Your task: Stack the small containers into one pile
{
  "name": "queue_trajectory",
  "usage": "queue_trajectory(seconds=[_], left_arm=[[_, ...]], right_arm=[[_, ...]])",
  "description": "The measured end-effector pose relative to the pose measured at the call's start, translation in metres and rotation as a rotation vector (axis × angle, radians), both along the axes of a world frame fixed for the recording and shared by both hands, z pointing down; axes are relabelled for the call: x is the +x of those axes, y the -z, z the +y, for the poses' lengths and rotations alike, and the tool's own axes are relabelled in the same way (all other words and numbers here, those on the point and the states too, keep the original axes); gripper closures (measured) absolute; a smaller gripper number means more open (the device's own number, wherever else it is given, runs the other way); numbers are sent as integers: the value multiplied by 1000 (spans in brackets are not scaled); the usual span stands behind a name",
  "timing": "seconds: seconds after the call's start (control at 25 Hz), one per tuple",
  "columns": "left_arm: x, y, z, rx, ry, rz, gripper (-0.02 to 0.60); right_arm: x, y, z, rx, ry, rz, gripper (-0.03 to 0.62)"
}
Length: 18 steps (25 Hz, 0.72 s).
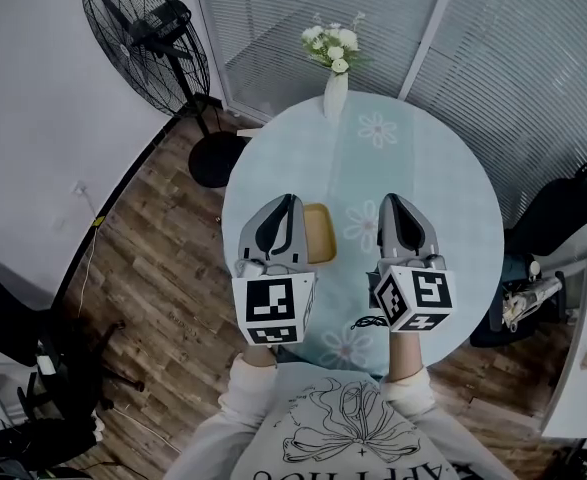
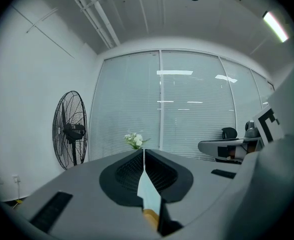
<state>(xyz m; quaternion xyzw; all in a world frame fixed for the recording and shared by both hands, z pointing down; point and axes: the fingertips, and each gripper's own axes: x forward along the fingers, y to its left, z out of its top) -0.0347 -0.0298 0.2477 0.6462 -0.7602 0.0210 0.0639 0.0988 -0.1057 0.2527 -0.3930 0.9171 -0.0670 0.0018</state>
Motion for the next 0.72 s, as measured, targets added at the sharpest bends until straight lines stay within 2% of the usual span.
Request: queue_trajectory(seconds=[0.72], left_arm=[[3, -2, -5, -11, -2, 11, 565]], right_arm=[[5, -2, -6, -9, -10, 5, 583]])
